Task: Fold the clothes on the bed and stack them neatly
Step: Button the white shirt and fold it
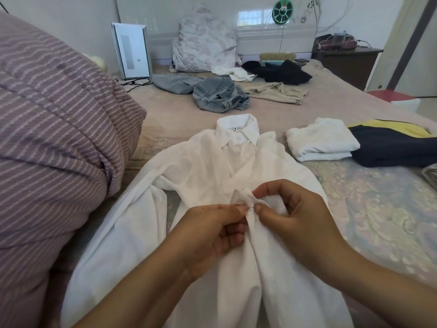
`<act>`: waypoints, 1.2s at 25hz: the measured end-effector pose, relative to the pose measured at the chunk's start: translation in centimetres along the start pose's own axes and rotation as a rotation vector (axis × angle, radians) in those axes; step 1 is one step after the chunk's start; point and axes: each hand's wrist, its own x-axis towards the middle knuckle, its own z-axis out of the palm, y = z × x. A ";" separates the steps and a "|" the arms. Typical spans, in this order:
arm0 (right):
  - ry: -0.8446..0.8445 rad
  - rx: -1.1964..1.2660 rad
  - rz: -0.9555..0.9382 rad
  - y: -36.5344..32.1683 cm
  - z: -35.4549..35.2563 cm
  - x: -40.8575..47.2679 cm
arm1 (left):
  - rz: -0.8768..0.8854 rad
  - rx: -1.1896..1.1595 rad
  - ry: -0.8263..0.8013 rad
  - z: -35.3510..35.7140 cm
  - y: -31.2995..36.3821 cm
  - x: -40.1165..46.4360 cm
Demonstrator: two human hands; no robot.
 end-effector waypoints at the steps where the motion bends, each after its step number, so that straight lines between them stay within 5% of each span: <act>1: 0.023 0.019 0.029 0.1 0.1 0.1 | 0.075 0.031 0.022 0.0 -0.2 0.1; 6: -0.040 0.412 0.411 0.0 0.3 0.5 | 0.616 0.449 0.151 -0.2 -1.1 -0.3; 14: -0.117 0.779 0.498 -0.2 0.0 0.4 | 0.573 0.430 0.101 -0.8 -1.4 0.3; 18: -0.176 0.848 0.491 0.2 0.1 0.4 | 0.411 0.171 0.064 -0.3 -1.4 0.3; 21: -0.164 0.762 0.453 0.1 0.3 0.4 | 0.265 0.053 -0.009 0.2 -1.3 0.2; 26: -0.020 0.030 0.093 -0.3 -1.0 1.0 | 0.018 0.031 -0.056 0.0 -0.3 0.7; 30: -0.005 0.031 0.125 0.5 -1.9 2.5 | 0.122 0.193 0.084 -0.3 1.1 1.6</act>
